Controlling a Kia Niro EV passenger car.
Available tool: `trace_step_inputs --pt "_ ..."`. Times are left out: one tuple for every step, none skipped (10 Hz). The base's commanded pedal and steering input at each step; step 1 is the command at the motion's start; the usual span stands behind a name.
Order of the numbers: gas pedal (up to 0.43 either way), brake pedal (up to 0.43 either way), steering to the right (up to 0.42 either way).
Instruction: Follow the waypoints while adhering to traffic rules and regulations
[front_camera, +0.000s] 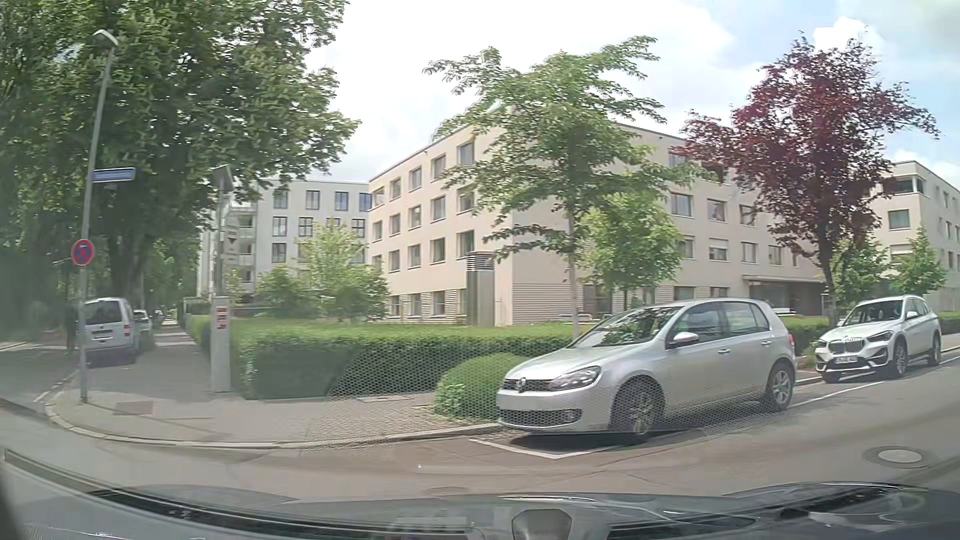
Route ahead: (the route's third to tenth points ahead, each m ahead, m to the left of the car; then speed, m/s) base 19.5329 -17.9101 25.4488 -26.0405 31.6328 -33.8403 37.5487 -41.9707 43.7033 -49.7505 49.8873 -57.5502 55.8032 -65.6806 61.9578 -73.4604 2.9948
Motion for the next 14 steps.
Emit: trace_step_inputs --pt "0.138 0.0 0.778" --pt "0.138 0.0 0.776" --pt "0.138 0.0 0.772" --pt "0.138 0.0 0.761" --pt "0.138 0.0 0.749" --pt "0.138 0.0 0.738" --pt "0.138 0.0 0.714" --pt "0.138 0.0 0.681" --pt "0.138 0.0 0.649" --pt "0.138 0.0 0.611" --pt "0.138 0.0 0.583" --pt "0.138 0.0 0.555" --pt "0.138 0.0 0.534" --pt "0.138 0.0 0.51"
